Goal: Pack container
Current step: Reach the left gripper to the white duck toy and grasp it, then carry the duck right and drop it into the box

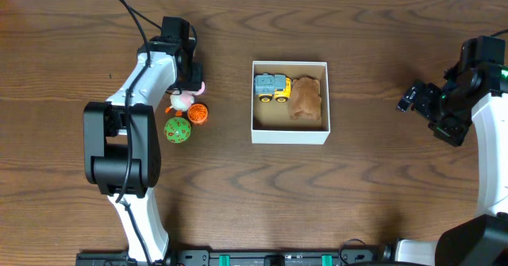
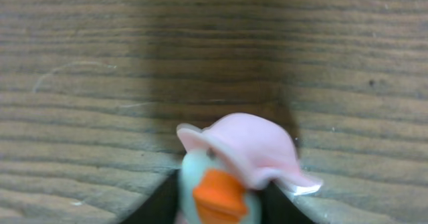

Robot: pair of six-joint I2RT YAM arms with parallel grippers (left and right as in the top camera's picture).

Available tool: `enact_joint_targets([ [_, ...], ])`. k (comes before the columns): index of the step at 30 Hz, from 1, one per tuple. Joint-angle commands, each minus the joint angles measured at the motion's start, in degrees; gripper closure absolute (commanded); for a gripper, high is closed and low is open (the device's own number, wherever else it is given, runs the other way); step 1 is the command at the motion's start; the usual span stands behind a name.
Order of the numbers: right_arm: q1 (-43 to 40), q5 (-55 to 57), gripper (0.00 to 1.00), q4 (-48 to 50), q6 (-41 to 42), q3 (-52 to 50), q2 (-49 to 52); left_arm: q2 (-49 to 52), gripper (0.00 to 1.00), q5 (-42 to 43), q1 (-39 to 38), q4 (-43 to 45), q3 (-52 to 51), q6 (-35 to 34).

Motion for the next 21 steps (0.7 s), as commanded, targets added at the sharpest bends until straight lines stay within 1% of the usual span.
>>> enact_joint_targets([
  [1,-0.42,-0.24,0.01,-0.28,0.94,-0.24,0.00,1.97,0.89,-0.02,0.09,-0.44,-0.37,0.96],
  [2,-0.42,-0.24,0.01,-0.33,0.94,-0.24,0.00,1.97,0.94,-0.02,0.09,-0.66,-0.37,0.96],
  [6,-0.42,-0.24,0.01,-0.44,0.94,-0.24,0.00,1.49,0.94,-0.07,0.09,-2.21,-0.20,2.54],
  [10,-0.42,-0.24,0.01,-0.46,0.94,-0.24,0.00,-1.38,0.94,-0.42,0.09,-6.36,1.88,4.07],
  [13,-0.42,-0.24,0.01,-0.46,0.94,-0.24,0.00,-5.84,0.94,-1.86,0.09,-9.49,4.15,4.44],
  [16,-0.42,-0.24,0.01,-0.44,0.94,-0.24,0.00,-11.10,0.94,-1.84,0.09,-11.80,6.25,6.01],
  [21,-0.42,-0.24,0.01,-0.13,0.94,-0.24,0.00,-21.11,0.94,-1.05,-1.44,-15.37,7.48,6.08],
])
